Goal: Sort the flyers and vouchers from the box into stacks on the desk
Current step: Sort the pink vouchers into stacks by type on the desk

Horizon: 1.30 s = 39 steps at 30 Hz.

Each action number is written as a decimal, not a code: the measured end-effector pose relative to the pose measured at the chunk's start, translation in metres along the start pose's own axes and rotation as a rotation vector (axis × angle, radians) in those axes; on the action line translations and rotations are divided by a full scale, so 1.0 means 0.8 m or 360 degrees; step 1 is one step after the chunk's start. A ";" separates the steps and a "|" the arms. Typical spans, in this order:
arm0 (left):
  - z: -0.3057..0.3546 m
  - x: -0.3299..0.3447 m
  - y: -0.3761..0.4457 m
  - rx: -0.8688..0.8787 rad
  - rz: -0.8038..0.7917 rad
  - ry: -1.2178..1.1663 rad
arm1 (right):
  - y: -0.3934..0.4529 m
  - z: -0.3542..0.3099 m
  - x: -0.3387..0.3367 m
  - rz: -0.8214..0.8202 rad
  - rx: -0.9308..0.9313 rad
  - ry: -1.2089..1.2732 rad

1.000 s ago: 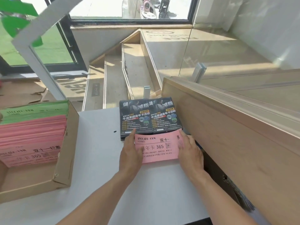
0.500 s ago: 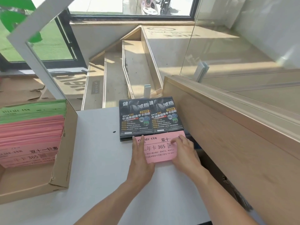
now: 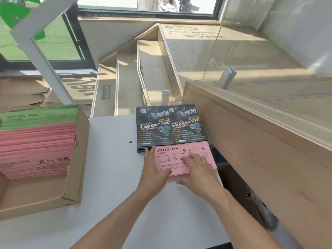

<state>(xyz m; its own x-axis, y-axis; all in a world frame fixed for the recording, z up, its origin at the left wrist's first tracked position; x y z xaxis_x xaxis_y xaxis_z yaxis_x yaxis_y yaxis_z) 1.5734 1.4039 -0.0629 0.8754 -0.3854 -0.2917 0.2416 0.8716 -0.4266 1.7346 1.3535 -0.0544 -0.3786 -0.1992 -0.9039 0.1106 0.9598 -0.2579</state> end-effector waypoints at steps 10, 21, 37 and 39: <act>0.055 -0.196 -0.098 0.0824 0.0599 -0.0227 | 0.010 -0.102 -0.021 0.0338 -0.0045 0.0053; -0.056 -0.452 -0.100 0.0533 0.1071 0.0961 | 0.059 -0.460 0.052 0.0307 -0.1032 0.0037; -0.101 -0.488 -0.074 0.0418 0.0873 0.1198 | 0.062 -0.478 0.076 0.0689 -0.0733 -0.0322; -0.100 -0.491 -0.076 0.0404 0.0894 0.1130 | 0.060 -0.478 0.075 0.0677 -0.0726 -0.0362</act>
<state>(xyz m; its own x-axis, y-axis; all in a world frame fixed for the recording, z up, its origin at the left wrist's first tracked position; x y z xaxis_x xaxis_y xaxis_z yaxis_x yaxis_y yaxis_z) 1.1814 1.4781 0.0089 0.4514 0.0902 -0.8877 0.0187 0.9937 0.1105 1.3654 1.4635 0.0093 -0.1787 0.2267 -0.9574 -0.2114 0.9415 0.2623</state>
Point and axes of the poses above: each hand's wrist, its own y-axis towards the middle knuckle, its own x-axis out of the palm, z = x × y, the point moved 8 cm from there along y, towards the middle knuckle, and after that the axes turned 7 degrees about -x, right-handed, at the moved point
